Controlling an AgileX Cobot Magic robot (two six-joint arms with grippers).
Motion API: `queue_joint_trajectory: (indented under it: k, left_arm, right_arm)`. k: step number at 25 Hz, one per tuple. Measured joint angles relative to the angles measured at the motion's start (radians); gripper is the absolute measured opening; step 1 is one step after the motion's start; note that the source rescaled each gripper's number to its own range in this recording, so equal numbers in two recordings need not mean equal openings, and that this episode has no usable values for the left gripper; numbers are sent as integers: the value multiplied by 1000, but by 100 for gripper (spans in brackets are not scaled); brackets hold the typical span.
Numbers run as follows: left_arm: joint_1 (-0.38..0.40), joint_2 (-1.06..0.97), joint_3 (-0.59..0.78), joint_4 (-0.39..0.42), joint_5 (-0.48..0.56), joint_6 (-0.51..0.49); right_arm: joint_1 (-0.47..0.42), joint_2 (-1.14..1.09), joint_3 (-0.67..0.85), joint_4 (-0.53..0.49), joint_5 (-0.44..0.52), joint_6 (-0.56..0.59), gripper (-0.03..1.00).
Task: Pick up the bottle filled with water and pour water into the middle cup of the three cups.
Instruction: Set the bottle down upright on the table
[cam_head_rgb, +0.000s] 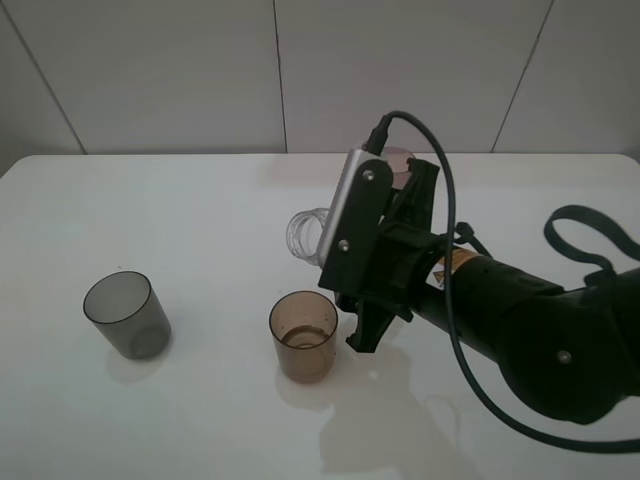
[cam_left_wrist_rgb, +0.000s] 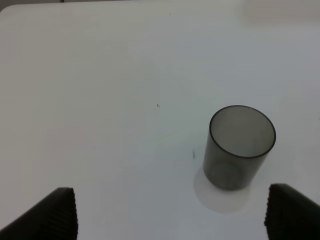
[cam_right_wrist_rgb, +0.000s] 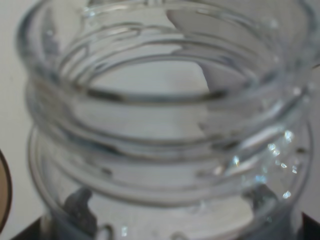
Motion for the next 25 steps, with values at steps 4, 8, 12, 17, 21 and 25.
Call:
queue_joint_trajectory:
  k: [4, 8, 12, 17, 21, 25]
  left_arm:
    - [0, 0, 0, 0, 0, 0]
    - [0, 0, 0, 0, 0, 0]
    - [0, 0, 0, 0, 0, 0]
    - [0, 0, 0, 0, 0, 0]
    - [0, 0, 0, 0, 0, 0]
    - [0, 0, 0, 0, 0, 0]
  right_arm:
    - [0, -30, 1, -18, 0, 100, 0]
    - [-40, -60, 1, -75, 1, 250, 0]
    - [-110, -68, 1, -157, 17, 403, 0]
    - [-203, -69, 1, -318, 59, 617, 0]
    - [-293, -69, 1, -470, 63, 821, 0]
    - [-382, -63, 1, -633, 59, 1032, 0]
